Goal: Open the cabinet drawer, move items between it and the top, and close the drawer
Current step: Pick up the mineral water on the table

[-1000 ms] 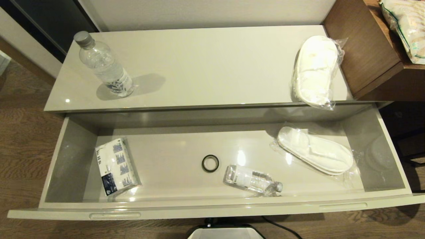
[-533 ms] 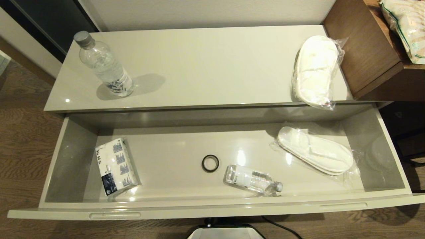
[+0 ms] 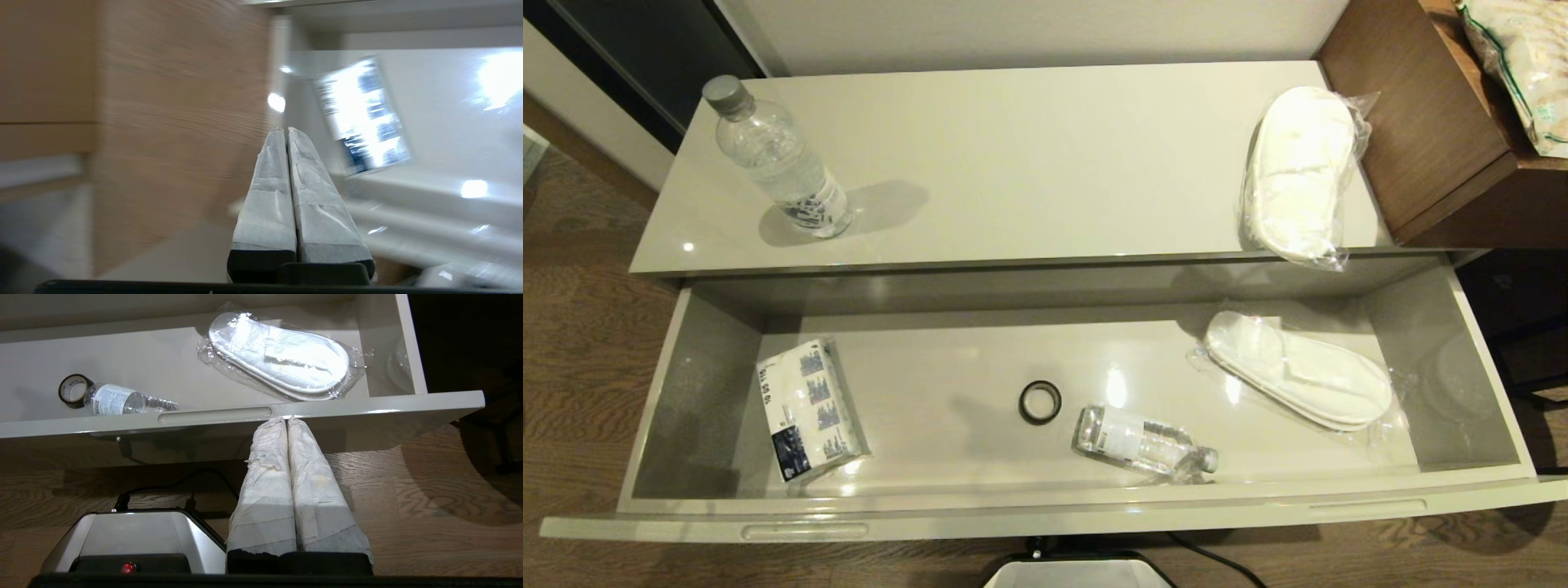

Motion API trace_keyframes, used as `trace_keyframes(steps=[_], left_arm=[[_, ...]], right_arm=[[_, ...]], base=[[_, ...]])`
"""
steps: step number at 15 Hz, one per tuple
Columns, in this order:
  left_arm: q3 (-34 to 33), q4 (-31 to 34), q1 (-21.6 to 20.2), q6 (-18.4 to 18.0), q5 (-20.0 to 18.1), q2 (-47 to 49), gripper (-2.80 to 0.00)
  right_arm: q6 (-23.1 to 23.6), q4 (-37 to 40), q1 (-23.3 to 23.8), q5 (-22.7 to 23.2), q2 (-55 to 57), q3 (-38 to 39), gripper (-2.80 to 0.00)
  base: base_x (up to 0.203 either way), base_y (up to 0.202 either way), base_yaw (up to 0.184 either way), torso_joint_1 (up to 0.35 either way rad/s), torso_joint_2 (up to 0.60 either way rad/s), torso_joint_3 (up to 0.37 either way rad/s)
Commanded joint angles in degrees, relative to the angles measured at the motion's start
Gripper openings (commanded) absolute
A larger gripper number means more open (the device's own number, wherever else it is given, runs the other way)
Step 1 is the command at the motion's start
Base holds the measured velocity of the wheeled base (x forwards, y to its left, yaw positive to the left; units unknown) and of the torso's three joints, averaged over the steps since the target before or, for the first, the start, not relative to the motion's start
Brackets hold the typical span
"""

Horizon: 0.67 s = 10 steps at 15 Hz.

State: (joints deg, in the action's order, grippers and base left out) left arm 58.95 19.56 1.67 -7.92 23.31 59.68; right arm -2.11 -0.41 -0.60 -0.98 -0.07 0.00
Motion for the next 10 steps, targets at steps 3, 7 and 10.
trace_keyframes(steps=[3, 7, 10], left_arm=[[1.60, -9.40, 11.54, 11.13, 0.13, 17.03, 0.00], [1.70, -15.69, 13.01, 12.84, 0.25, 19.77, 0.00], [-0.11, -20.09, 13.01, 13.45, 0.64, 22.45, 0.00]], right_arm=[[0.00, -0.02, -0.02, 0.01, -0.89, 0.18, -2.80], [0.00, -0.02, -0.02, 0.01, -0.89, 0.18, -2.80], [0.00, -0.02, -0.02, 0.01, -0.89, 0.18, -2.80]], base=[[0.000, 0.000, 0.000, 0.000, 0.00, 0.000], [0.000, 0.000, 0.000, 0.000, 0.00, 0.000], [0.000, 0.000, 0.000, 0.000, 0.00, 0.000]])
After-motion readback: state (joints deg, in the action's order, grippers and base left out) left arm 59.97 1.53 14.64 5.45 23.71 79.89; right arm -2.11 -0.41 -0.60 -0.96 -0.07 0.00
